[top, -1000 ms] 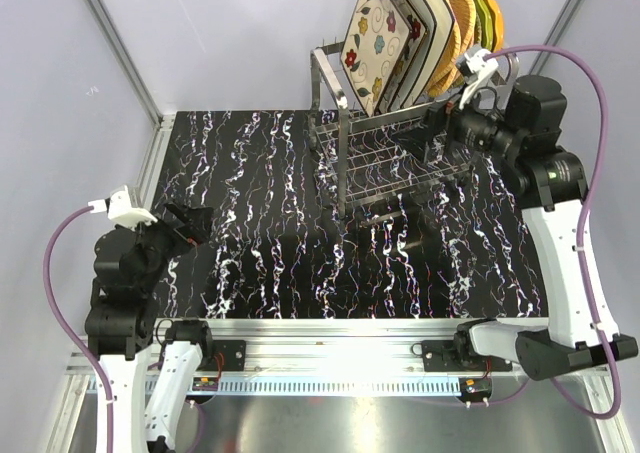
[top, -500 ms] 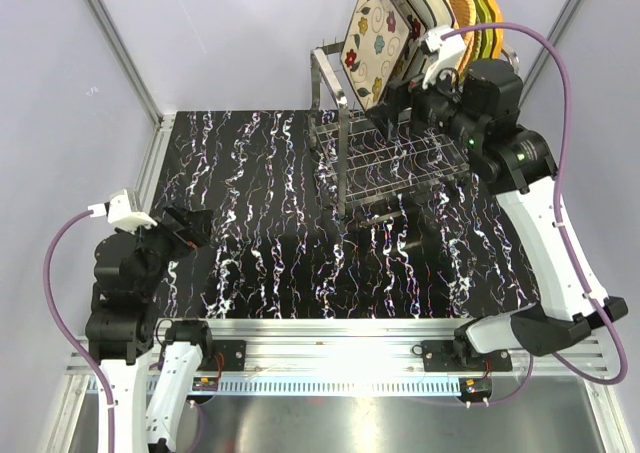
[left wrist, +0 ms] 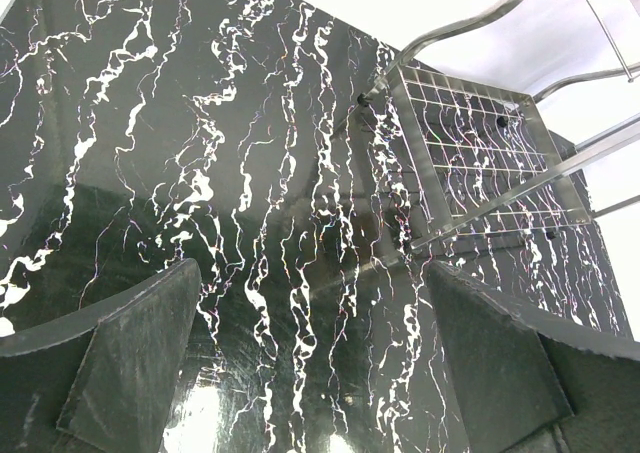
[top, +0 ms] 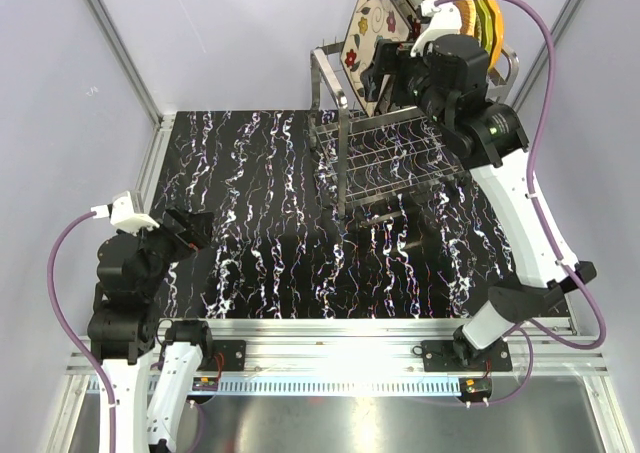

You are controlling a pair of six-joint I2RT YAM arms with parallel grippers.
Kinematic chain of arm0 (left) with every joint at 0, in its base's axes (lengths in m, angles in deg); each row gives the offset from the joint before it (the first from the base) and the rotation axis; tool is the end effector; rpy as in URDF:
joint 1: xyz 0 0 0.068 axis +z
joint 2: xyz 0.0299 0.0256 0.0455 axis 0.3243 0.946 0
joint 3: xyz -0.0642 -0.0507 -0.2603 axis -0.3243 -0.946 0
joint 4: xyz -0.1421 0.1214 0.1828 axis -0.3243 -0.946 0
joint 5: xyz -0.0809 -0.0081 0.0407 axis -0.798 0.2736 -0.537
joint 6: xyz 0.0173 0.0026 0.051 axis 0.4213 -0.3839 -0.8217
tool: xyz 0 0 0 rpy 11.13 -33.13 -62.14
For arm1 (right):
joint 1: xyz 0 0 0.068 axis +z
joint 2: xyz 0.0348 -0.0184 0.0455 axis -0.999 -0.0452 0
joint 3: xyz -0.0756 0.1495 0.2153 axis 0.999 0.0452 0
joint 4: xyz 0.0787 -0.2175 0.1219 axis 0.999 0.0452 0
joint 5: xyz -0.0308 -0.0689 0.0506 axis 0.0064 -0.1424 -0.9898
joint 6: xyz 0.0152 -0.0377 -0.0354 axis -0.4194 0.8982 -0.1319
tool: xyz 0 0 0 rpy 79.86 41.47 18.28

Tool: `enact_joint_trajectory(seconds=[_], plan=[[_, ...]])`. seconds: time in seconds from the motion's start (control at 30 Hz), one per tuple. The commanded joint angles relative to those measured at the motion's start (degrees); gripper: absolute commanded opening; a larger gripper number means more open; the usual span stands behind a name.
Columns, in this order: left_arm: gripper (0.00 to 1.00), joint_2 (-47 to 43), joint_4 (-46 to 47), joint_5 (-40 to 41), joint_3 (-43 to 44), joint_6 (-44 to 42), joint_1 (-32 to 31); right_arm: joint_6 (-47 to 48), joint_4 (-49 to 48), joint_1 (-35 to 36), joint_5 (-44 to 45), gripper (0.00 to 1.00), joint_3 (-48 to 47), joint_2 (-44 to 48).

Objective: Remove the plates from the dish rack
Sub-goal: Grab a plate with the right arm

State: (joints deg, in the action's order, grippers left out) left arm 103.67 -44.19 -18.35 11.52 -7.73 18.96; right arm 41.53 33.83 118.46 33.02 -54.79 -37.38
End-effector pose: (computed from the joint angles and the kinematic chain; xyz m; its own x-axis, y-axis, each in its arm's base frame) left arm 0.0730 -0.0032 0.3586 -0.2528 -0.4728 -0.8441 -0.0360 0.8764 -0.4802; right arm 0.2701 0.1549 0.5441 -0.1793 0.0847 -0.9801 -0.3225 0.9362 0.1399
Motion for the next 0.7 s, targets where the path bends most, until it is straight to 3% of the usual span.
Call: enact_joint_trajectory(seconds=[0.0, 0.33, 0.67], plan=[[0.99, -0.7, 1.5, 0.5, -0.6, -0.8, -0.3, -5.8, 1.0, 0.6, 4.9, 1.0, -5.1, -1.2], [0.99, -1.0, 2.7, 0.1, -2.4, -0.6, -0.3, -10.8, 5.0, 0.6, 7.0, 0.88, -13.1, -7.4], [0.99, -1.0, 2.6, 0.3, -2.5, -1.4, -0.3, -6.9, 1.9, 0.7, 15.2, 0.71, -14.0, -10.6]])
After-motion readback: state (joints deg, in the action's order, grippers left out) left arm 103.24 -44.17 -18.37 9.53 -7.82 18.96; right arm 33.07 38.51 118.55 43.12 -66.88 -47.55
